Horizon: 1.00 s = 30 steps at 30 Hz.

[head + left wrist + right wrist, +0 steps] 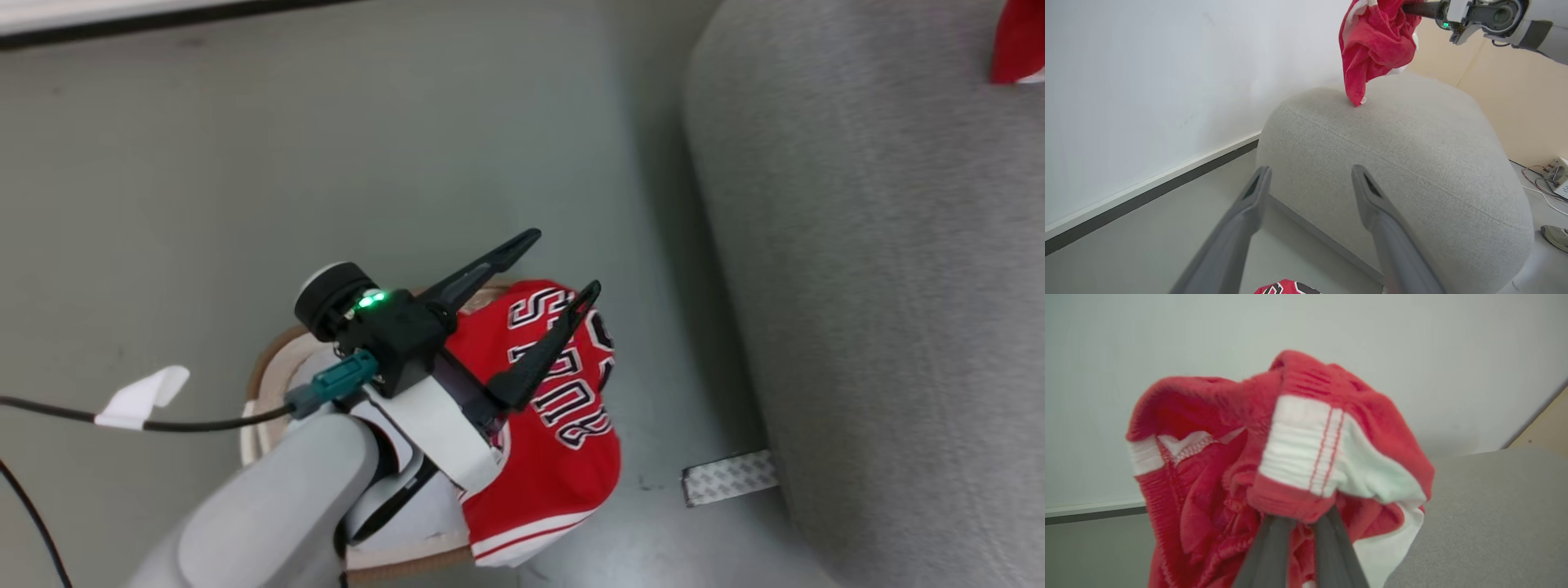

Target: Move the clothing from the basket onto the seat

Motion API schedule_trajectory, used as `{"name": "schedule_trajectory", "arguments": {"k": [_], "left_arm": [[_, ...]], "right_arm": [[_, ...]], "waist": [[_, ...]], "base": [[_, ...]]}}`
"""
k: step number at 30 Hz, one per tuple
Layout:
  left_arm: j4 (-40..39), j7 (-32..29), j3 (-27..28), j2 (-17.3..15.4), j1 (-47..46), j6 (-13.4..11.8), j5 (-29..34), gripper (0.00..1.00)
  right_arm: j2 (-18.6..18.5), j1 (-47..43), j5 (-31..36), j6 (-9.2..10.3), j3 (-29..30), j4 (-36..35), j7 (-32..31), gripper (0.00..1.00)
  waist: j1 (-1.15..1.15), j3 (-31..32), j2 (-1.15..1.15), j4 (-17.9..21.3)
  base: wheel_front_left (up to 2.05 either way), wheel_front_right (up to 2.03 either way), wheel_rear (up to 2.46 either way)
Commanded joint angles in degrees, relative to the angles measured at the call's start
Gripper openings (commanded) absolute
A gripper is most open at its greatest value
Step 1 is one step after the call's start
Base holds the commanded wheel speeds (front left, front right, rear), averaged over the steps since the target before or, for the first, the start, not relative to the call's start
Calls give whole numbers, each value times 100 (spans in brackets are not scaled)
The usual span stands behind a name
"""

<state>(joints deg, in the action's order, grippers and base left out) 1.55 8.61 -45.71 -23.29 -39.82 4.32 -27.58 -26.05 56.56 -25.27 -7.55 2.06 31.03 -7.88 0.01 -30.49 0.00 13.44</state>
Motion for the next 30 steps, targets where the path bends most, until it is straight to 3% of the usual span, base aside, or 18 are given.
{"name": "schedule_trajectory", "arguments": {"k": [1, 7, 12, 15, 16, 17, 18, 25, 30], "left_arm": [[-4, 44, 20, -25, -89, -12, 72, 100], [90, 177, 67, 24, -175, -23, 31, 100], [180, 255, 84, 52, -178, -19, -25, 100], [252, 294, 79, 46, -179, -11, -40, 100], [276, 303, 77, 44, -170, -10, -46, 100], [296, 310, 68, 42, -161, -8, -49, 100], [314, 301, 61, 36, -152, -8, -54, 100], [527, 386, 41, 55, 44, -53, -112, 100], [716, 487, 99, 80, 290, -149, -216, 100]], "right_arm": [[-126, 205, -61, 12, -18, 148, -147, 0], [-585, 638, 52, 13, -208, 986, -1131, 0], [-759, 693, 339, 12, -215, 1620, -1799, 0], [-706, 672, 444, 12, -142, 1858, -1962, 24], [-657, 642, 460, 12, -109, 1930, -2019, 40], [-615, 628, 468, 12, -74, 1979, -2043, 74], [-575, 618, 483, 12, -56, 2016, -2063, 100], [-457, 521, 580, 12, -384, 1981, -2349, 100], [-580, 311, 289, 12, -976, 1372, -2474, 100]], "waist": [[-1, -324, 0, -356], [-1, -455, 0, -613], [-1, -448, 0, -697], [-1, -412, 0, -698], [-1, -380, 0, -690], [-1, -342, 0, -678], [-1, -299, 0, -663], [-1, 376, 0, -535], [-1, 1141, 0, -487]], "base": [[0, 0, 0], [0, 0, 0], [0, 0, 0], [0, 0, 0], [0, 0, 0], [0, 0, 0], [0, 0, 0], [0, 0, 0], [0, 0, 0]]}}
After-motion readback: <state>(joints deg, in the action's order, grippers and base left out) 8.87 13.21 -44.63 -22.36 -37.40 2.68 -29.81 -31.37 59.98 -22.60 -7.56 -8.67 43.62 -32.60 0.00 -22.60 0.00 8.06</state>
